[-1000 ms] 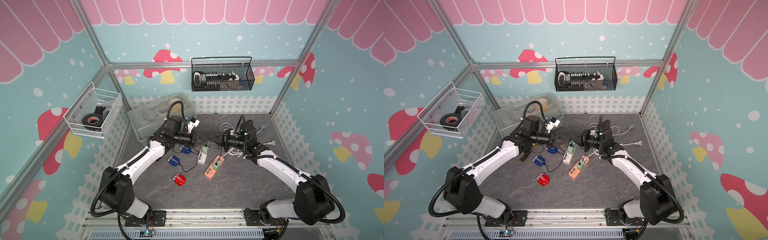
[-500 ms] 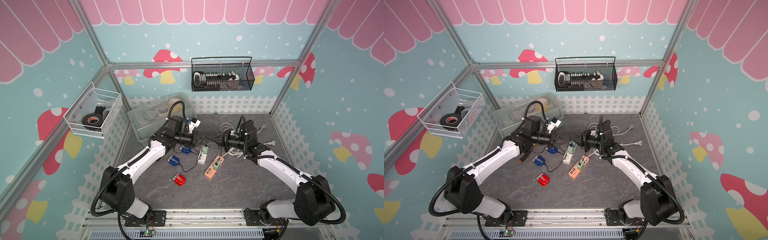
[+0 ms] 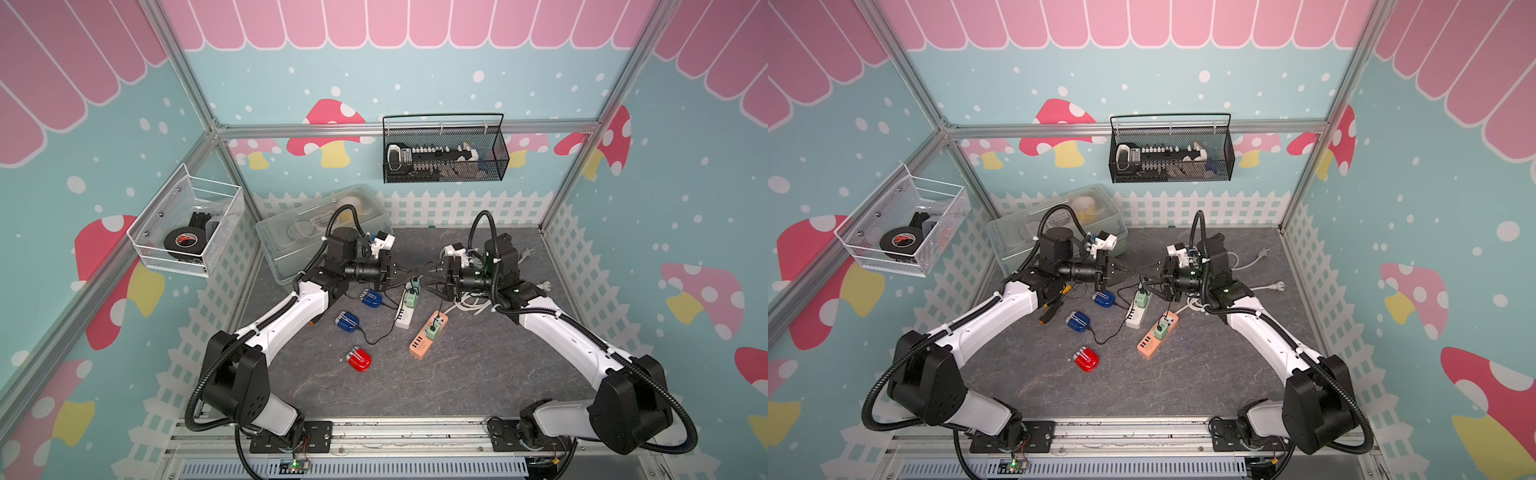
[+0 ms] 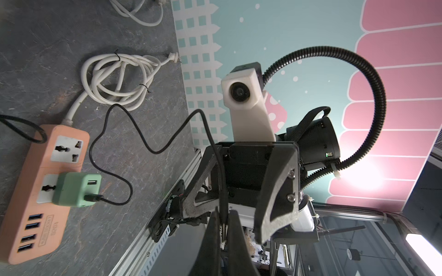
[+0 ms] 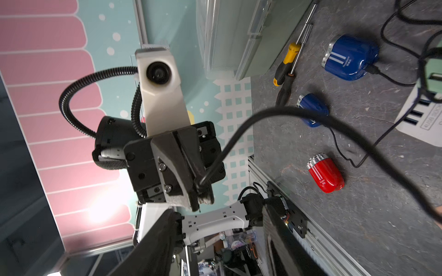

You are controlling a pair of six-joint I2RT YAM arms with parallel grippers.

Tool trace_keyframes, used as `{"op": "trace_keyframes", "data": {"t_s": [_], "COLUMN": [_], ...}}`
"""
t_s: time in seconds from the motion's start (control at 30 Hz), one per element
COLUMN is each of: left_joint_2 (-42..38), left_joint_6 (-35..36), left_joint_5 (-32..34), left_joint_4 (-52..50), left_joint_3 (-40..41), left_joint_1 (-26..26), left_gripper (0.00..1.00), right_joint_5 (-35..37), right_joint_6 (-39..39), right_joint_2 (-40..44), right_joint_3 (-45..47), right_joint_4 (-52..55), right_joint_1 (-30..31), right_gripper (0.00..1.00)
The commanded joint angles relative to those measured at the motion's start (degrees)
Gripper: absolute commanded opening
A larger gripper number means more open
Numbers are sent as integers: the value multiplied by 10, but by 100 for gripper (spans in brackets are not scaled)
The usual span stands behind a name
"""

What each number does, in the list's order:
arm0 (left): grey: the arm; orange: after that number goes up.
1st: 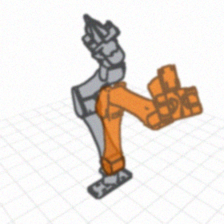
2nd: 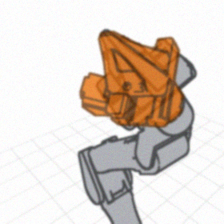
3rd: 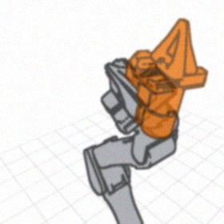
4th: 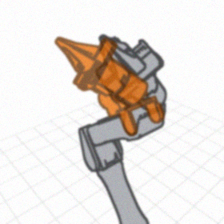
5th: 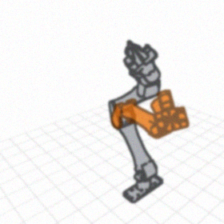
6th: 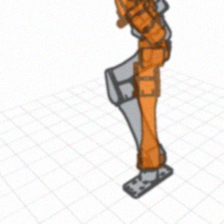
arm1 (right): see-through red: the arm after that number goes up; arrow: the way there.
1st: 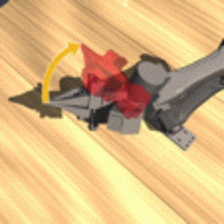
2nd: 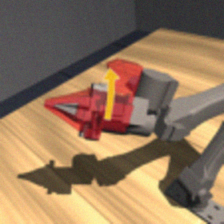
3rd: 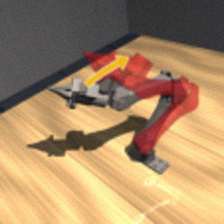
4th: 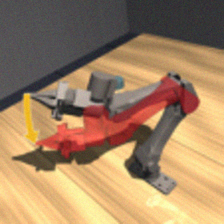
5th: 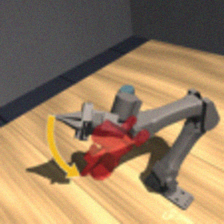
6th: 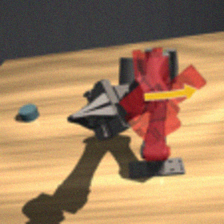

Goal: Charge the electric shaver
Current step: Pick up the charging cable from the center of the board.

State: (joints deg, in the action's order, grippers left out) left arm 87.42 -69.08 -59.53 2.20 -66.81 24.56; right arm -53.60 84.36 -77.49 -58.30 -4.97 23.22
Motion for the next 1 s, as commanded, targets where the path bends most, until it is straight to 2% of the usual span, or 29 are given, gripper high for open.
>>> {"op": "trace_keyframes", "data": {"t_s": [0.0,0.17,0.27,0.4,0.6,0.77,0.97], "left_joint_2": [-1,-6,-5,-4,0,10,14], "left_joint_6": [-129,-211,-232,-278,-276,-276,-276], "left_joint_5": [-34,-36,-38,-34,-35,-34,-36], "left_joint_4": [91,164,171,226,221,224,226], "left_joint_3": [18,36,41,59,58,45,46], "left_joint_1": [-2,-8,-8,-8,-6,-2,3], "left_gripper": [0,0,0,0,0,0,0], "right_joint_5": [-48,-49,-57,-65,-67,-75,-65], "right_joint_6": [-9,25,64,77,141,120,141], "right_joint_2": [-5,1,-1,-8,-27,-27,-39], "right_joint_3": [-1,23,39,35,30,30,28], "right_joint_4": [-82,-124,-175,-188,-267,-217,-236], "right_joint_1": [-2,-9,-21,-30,-36,-35,-35], "right_gripper": [58,47,39,37,37,36,28]}}
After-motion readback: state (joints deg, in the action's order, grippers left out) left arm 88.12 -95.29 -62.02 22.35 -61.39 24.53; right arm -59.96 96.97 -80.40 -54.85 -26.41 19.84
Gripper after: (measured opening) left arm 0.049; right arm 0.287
